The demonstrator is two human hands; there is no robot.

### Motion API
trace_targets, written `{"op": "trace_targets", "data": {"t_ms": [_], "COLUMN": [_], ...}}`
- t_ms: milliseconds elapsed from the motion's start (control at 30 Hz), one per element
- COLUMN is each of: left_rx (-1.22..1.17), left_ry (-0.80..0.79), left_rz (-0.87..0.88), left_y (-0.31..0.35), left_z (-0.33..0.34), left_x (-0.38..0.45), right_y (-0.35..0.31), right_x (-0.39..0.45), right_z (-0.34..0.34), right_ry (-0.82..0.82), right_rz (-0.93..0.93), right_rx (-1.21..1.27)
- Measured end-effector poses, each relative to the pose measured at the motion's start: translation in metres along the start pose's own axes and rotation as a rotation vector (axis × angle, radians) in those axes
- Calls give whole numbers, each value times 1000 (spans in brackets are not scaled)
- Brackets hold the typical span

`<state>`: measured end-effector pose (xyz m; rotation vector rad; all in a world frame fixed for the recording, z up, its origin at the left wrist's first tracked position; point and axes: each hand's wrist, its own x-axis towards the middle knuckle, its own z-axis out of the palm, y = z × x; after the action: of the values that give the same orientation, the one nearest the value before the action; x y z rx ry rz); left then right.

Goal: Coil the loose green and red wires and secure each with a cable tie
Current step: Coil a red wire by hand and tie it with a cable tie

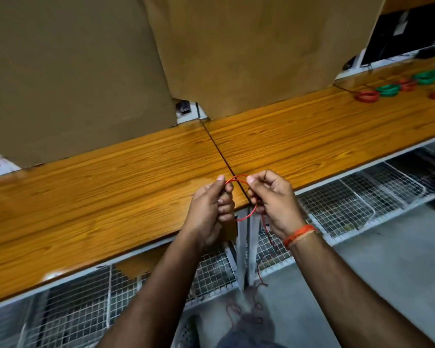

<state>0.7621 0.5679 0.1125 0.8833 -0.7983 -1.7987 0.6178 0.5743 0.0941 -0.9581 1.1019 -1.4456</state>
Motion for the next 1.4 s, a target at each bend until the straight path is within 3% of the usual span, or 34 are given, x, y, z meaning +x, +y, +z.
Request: {"op": "trace_targets", "data": {"t_ms": [167, 400, 600, 800, 1000, 1200, 1300, 1400], "left_rx": [-50, 31, 159, -86, -436, -745, -651, -285], "left_ry": [-97, 16, -152, -228, -99, 16, 82, 161], "left_rz": [25, 142, 127, 41, 89, 256, 290, 295], "left_y": [16, 37, 55, 67, 96, 120, 120, 108], "left_z": [-2, -13, -18, -33, -61, -109, -115, -106], "left_x": [-10, -7, -15, -8, 1, 6, 9, 13], "right_y": [-5, -19, -20, -14, 20, 43, 35, 14], "right_x": [9, 19, 34, 39, 42, 37, 32, 30], "right_z": [12, 30, 38, 49, 34, 15, 27, 58], "right_ry": [-72, -194, -200, -250, -281, -95, -239, -440], "right_rz": [-19, -166, -286, -312, -254, -223, -383, -648], "right_rx": [10, -192, -303, -334, -472, -463, -764, -854]}}
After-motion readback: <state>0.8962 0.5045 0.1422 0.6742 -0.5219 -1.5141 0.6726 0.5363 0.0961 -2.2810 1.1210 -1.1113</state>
